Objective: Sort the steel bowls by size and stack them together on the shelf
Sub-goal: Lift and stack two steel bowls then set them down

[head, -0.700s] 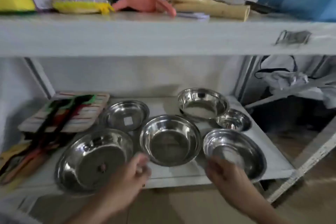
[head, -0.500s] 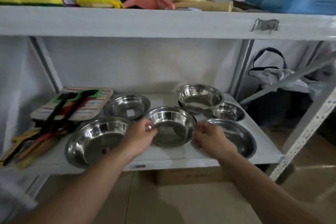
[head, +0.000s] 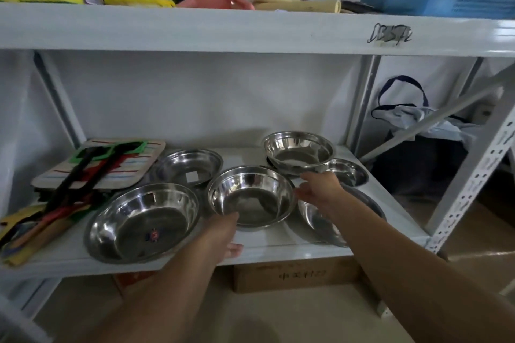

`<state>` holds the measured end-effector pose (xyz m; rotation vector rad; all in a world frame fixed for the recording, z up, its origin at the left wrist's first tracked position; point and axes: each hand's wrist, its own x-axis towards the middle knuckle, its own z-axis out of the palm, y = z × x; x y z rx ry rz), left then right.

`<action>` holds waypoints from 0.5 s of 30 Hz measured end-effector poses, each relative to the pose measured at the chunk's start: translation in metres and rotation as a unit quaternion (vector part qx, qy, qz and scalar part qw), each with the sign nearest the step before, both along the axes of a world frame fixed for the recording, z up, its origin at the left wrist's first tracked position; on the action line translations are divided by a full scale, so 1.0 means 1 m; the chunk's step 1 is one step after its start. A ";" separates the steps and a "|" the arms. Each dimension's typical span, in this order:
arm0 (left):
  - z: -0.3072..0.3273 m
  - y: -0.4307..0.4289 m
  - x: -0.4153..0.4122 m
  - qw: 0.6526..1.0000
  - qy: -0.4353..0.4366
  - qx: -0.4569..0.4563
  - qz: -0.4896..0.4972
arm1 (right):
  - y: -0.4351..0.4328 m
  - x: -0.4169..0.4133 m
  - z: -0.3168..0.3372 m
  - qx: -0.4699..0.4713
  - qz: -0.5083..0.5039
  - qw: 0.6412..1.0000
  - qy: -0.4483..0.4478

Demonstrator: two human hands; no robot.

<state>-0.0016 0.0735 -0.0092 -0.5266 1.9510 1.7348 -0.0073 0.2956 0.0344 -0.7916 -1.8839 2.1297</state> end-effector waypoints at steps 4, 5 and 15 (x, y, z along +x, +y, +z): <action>-0.017 0.009 -0.022 0.996 -0.013 0.073 0.056 | 0.013 -0.055 -0.012 -0.086 -0.044 0.995 0.005; -0.022 0.011 -0.025 0.994 -0.018 0.078 0.068 | 0.017 -0.065 -0.016 -0.106 -0.059 0.993 0.007; -0.039 0.014 -0.043 0.995 -0.007 0.081 0.052 | 0.038 -0.120 -0.036 -0.155 -0.145 0.977 -0.010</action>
